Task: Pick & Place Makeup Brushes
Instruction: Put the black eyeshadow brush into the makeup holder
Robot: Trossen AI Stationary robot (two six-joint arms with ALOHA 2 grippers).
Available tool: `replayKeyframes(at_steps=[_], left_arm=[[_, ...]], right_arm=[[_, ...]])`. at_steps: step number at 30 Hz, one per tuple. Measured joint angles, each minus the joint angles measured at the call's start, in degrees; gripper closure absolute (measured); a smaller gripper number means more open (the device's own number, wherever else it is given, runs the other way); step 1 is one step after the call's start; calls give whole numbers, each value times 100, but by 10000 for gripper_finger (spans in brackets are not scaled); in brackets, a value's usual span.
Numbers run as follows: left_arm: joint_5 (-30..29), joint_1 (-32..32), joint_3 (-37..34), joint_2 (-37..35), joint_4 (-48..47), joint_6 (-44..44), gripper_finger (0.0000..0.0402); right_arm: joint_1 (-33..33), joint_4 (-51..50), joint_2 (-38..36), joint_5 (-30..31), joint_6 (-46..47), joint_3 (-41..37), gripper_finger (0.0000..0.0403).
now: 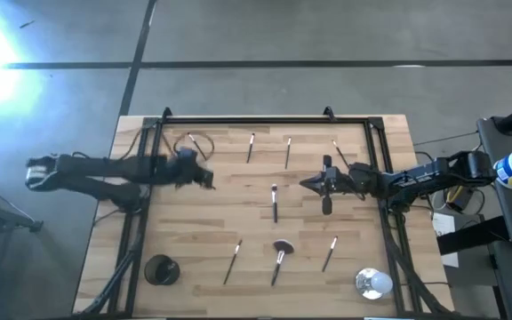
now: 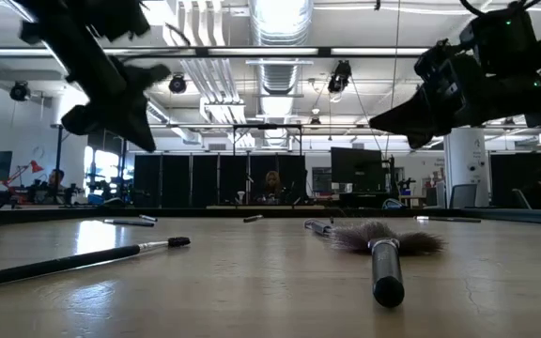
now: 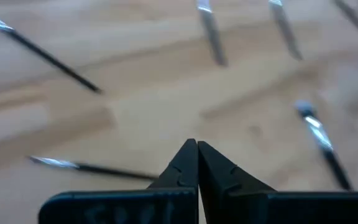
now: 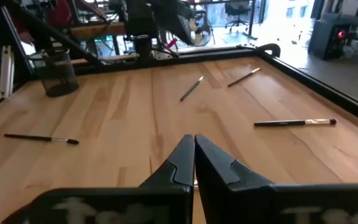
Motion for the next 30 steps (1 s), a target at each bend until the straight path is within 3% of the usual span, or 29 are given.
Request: replayKeyframes(at_steps=[8, 12, 17, 23, 30], left_arm=[[885, 2667, 225, 805, 13, 687, 401], [1045, 3510, 530, 1445, -16, 803, 389], [1163, 3861, 1172, 2406, -17, 1003, 353], [906, 4137, 2105, 3514, -572, 1060, 312], [575, 4300, 2734, 4238, -1088, 870, 296]], right_arm=[[0, 27, -218, 26, -23, -65, 394], [0, 30, -288, 4, -39, -42, 394], [2, 27, -298, -4, -42, -38, 394], [2, 23, -298, -24, -42, -48, 394], [6, 22, -297, -26, -62, -55, 394]])
